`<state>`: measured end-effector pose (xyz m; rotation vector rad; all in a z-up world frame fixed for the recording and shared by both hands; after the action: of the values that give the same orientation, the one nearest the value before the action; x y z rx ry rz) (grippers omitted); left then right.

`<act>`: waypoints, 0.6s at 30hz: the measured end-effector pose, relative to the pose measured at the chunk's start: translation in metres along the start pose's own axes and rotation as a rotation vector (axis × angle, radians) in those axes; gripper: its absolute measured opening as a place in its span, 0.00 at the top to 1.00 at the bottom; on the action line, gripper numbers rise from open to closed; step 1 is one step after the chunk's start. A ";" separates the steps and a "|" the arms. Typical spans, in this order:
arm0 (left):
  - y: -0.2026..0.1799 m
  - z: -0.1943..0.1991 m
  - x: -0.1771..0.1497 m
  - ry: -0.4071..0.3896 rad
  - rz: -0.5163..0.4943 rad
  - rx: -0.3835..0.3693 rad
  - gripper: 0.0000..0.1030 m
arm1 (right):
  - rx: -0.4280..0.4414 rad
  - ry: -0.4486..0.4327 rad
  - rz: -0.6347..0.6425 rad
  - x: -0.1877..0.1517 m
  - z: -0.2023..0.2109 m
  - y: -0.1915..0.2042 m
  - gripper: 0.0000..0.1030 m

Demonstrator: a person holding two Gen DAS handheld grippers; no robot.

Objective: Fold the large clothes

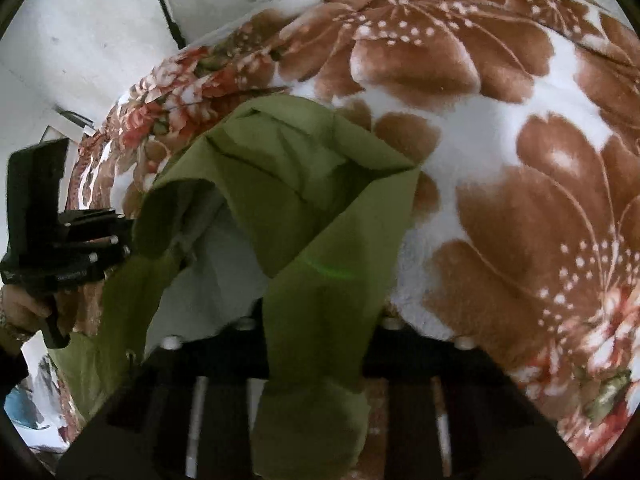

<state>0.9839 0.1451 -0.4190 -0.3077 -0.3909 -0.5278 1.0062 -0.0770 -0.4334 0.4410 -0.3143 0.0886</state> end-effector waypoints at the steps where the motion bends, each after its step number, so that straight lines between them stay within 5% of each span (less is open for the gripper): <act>1: -0.007 0.011 0.000 -0.031 -0.016 0.010 0.94 | -0.006 -0.027 0.027 -0.001 0.009 0.008 0.89; 10: -0.065 0.120 -0.009 -0.230 -0.129 0.065 0.95 | 0.049 -0.233 0.165 -0.039 0.113 0.068 0.92; 18: -0.147 0.194 -0.089 -0.355 -0.187 0.130 0.94 | 0.060 -0.307 0.315 -0.141 0.182 0.108 0.91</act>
<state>0.7795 0.1360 -0.2599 -0.2405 -0.8006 -0.6288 0.8057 -0.0608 -0.2785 0.4618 -0.6834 0.3398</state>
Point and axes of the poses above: each gripper's, at about its wrist camera, not at the fingertips, and z roughly against the way its jaws point, y to its left, x to its top, the point moved 2 cm from there along -z, roughly the way its jaws point, and after that the axes turned 13 degrees about -z, right-handed, at the moved point
